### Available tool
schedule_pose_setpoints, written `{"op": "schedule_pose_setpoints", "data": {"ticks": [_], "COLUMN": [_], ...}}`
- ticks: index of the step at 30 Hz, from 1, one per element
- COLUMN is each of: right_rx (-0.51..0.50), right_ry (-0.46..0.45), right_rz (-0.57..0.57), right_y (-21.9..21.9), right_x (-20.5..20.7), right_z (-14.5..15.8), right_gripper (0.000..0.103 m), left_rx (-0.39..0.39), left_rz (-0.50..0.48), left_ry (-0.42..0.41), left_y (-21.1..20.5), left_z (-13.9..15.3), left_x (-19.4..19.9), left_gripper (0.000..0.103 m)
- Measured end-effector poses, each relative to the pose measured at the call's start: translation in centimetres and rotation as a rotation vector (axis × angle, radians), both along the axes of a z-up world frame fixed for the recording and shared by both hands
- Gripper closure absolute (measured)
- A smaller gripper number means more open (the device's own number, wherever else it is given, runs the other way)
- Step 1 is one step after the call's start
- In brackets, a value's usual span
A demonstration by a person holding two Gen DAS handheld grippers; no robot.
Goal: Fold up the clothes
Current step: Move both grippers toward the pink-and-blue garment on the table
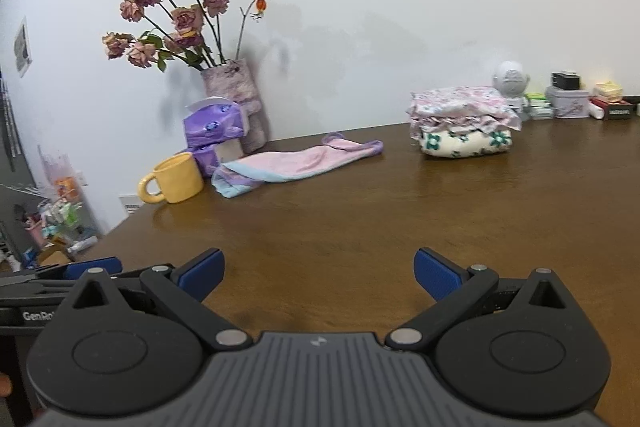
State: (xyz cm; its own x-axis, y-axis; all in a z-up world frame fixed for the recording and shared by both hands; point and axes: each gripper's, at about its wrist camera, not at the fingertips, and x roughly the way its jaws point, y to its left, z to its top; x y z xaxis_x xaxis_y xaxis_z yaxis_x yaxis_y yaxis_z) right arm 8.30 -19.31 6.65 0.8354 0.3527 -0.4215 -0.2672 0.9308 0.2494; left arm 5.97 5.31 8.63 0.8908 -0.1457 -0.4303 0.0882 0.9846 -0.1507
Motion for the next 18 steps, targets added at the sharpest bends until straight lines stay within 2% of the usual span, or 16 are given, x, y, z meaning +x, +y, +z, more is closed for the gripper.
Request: {"op": "schedule_pose_setpoints", "data": {"ticks": [7,12,18], "right_rx": [-0.015,-0.110,-0.193], "right_ry": [0.014,0.000,0.008], "right_rz": [0.057,0.128,0.174], "right_y": [0.6,2.6,4.8], "right_x": [3.9,7.2,12.2], "right_z": [3.3,5.7,7.9], "right_gripper": [0.000,0.000,0.000], "left_rx": [0.043,0.073,-0.003], "left_rz": [0.040,0.086,0.046], "left_ry": [-0.031,-0.022,0.044], "left_y": [2.4,4.1,6.8], "left_z": [3.6,5.1,5.8], "left_x": [3.0,6.0,10.9], "left_gripper": [0.000,0.000,0.000]}}
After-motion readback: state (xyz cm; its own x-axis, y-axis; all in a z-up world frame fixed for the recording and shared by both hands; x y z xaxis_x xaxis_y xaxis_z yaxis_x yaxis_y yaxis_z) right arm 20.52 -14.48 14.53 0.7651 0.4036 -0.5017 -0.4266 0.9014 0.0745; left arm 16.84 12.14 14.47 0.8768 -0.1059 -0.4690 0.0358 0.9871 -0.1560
